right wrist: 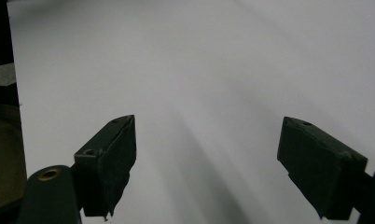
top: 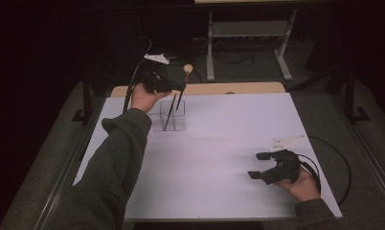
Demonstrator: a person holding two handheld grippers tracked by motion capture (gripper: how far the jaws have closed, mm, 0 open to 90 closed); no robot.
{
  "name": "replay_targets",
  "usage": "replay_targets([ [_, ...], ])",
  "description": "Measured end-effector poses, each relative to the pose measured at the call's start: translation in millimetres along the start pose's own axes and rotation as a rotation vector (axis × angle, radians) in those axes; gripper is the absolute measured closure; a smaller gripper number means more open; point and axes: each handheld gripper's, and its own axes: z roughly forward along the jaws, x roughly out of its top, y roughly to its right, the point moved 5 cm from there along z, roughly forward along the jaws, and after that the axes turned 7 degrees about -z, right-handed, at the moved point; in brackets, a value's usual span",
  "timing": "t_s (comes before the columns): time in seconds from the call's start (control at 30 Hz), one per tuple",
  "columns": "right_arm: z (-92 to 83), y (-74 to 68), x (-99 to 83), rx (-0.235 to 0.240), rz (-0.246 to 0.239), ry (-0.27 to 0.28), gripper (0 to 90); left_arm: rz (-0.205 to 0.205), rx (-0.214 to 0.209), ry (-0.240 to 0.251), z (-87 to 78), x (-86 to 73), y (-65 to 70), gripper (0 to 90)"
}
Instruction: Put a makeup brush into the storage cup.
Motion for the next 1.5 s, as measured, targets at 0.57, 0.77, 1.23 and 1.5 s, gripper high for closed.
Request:
replay_targets([
  [0.57, -0.6, -0.5, -1.8, 0.005, 0.008, 0.005, 18.6, -0.024, 0.019, -0.007, 8.1, -4.5, -7.6, 83.2],
  [0.77, -0.6, -0.2, -2.3, 0.007, 0.008, 0.002, 18.5, -0.037, 0.024, -0.009, 10.5, -7.6, -11.1, 83.0],
  [1.23, 0.7, -0.3, -2.8, 0.015, 0.011, 0.0, 18.5, -0.059, 0.032, -0.016, 19.0, -19.6, -15.3, 82.9],
  [1.5, -0.2, 0.1, -3.1, 0.013, 0.008, 0.005, 18.6, -0.075, 0.046, -0.024, 20.9, -28.0, -21.5, 82.8],
])
